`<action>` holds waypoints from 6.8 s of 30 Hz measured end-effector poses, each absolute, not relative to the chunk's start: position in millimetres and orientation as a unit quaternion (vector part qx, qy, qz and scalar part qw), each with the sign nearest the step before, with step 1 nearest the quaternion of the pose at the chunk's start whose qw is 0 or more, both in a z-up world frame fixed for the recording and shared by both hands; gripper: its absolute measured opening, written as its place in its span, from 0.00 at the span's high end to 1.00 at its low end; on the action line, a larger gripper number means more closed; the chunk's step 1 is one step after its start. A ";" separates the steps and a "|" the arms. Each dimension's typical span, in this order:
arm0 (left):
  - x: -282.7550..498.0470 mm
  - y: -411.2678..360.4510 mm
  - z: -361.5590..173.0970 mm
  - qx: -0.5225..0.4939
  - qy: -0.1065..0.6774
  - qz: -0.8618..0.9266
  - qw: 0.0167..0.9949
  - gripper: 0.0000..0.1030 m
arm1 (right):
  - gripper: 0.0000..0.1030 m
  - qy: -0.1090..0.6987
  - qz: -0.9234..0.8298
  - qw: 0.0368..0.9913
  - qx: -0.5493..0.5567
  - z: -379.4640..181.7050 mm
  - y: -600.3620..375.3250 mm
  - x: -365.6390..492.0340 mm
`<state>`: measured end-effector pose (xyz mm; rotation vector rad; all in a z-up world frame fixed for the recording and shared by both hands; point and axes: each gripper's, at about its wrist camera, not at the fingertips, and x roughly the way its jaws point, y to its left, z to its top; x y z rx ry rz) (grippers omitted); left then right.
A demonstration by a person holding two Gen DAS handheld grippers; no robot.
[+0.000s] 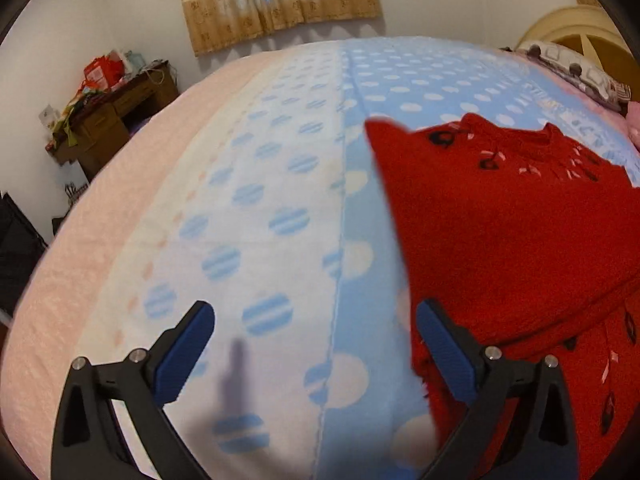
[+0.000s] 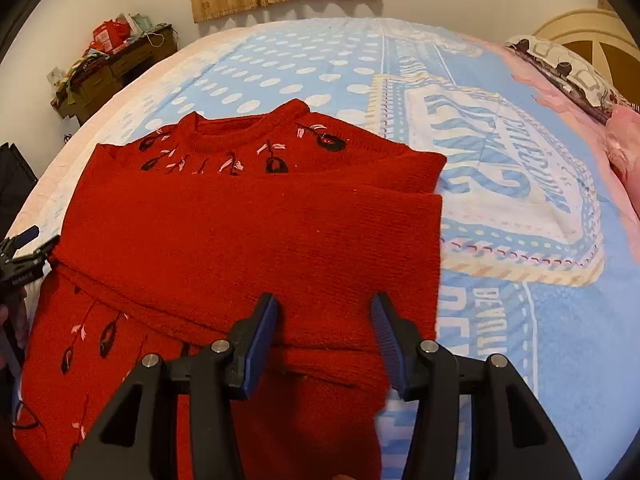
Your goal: Fold small clothes
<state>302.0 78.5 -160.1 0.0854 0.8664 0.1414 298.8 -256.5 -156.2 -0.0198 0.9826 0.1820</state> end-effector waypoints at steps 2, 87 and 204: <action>305.4 85.5 -161.0 0.023 0.432 0.068 0.899 0.00 | 0.51 0.469 0.077 0.880 0.003 -152.3 -259.2 298.3; 125.0 52.4 -62.0 0.028 0.279 -0.008 0.960 0.00 | 0.35 0.424 0.069 0.903 -0.006 -123.5 -232.5 140.8; 86.1 65.8 -61.6 -0.095 0.324 -0.191 0.922 0.94 | 0.93 0.259 0.119 0.949 0.135 -38.1 -289.3 -5.2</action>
